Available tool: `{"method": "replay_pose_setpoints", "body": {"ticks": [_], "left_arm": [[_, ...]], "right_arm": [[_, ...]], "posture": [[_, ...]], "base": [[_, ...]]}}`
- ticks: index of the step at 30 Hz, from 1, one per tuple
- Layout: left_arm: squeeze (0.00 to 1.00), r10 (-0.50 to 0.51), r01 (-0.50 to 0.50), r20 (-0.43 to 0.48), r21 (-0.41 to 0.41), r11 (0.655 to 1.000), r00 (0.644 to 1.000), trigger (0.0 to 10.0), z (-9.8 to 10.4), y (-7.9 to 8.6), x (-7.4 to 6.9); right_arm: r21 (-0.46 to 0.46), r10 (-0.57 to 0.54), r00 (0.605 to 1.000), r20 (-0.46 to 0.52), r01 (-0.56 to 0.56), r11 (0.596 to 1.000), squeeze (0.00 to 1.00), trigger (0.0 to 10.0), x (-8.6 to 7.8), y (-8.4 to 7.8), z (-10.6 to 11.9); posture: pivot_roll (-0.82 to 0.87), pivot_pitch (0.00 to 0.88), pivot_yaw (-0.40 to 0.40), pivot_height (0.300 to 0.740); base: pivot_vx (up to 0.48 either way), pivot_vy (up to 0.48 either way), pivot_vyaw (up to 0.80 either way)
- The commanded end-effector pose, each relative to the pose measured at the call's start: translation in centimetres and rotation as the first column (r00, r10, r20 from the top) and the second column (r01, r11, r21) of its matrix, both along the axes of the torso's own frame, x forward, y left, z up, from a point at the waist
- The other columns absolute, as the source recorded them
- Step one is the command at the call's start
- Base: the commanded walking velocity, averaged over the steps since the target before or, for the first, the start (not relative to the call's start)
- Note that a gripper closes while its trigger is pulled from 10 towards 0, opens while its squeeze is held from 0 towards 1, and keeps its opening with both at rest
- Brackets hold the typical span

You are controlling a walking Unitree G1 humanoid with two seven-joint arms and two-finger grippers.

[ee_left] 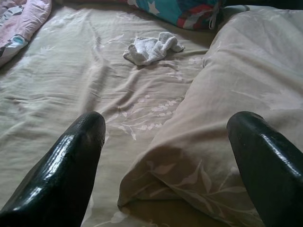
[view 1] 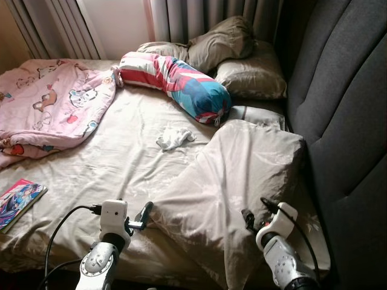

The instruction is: Clean up the room

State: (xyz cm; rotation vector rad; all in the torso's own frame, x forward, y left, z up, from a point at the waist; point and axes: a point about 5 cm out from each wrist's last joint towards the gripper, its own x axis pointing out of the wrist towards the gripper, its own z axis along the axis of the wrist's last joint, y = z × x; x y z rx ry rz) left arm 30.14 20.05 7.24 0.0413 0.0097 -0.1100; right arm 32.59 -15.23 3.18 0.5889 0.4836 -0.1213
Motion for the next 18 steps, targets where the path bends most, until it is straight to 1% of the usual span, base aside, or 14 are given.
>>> {"method": "replay_pose_setpoints", "body": {"ticks": [1, 6, 9, 13, 15, 16, 18], "left_arm": [[0.0, 0.001, -0.001, -0.027, 0.01, 1.0, 1.0, 10.0, -0.5, 0.2, -0.3], [0.0, -0.004, 0.005, -0.026, 0.013, 1.0, 1.0, 10.0, -0.4, 0.1, -0.2], [0.0, -0.007, 0.007, -0.027, 0.015, 1.0, 1.0, 10.0, -0.4, 0.1, -0.2], [0.0, -0.007, 0.007, -0.03, 0.016, 1.0, 1.0, 10.0, -0.5, 0.1, -0.2], [0.0, -0.006, 0.006, -0.03, 0.015, 1.0, 1.0, 10.0, -0.5, 0.1, -0.3], [0.0, -0.006, 0.006, -0.03, 0.015, 1.0, 1.0, 10.0, -0.5, 0.1, -0.3], [0.0, -0.006, 0.007, -0.03, 0.016, 1.0, 1.0, 10.0, -0.5, 0.1, -0.3]], "right_arm": [[0.002, -0.011, 0.999, -0.039, 0.011, 1.0, 0.0, 10.0, -0.5, 0.1, -0.8], [-0.011, -0.023, 0.997, -0.068, 0.023, 1.0, 0.0, 10.0, -0.9, -0.1, -1.3], [-0.063, -0.068, 0.992, -0.104, 0.062, 0.996, 0.0, 10.0, -1.3, -0.7, -1.8], [-0.057, -0.067, 0.988, -0.138, 0.06, 0.997, 0.0, 10.0, -1.9, -0.6, -2.5], [-0.024, -0.054, 0.988, -0.147, 0.051, 0.998, 0.0, 10.0, -2.0, -0.2, -2.7], [-0.024, -0.054, 0.988, -0.147, 0.051, 0.998, 0.0, 10.0, -2.0, -0.2, -2.7], [0.009, -0.022, 0.988, -0.155, 0.024, 1.0, 0.0, 10.0, -2.1, 0.4, -3.0]], "posture": [[-0.02, 0.189, 0.052, 0.653], [-0.02, 0.192, 0.055, 0.653], [-0.02, 0.193, 0.055, 0.653], [-0.02, 0.197, 0.053, 0.653], [-0.02, 0.199, 0.052, 0.653], [-0.02, 0.199, 0.052, 0.653], [-0.01, 0.2, 0.052, 0.653]], "base": [[0.0, 0.0, 0.0], [0.0, 0.0, 0.0], [0.0, 0.0, 0.0], [0.0, 0.0, 0.0], [0.0, 0.0, 0.0], [0.0, 0.0, 0.0], [0.0, 0.0, 0.0]]}}
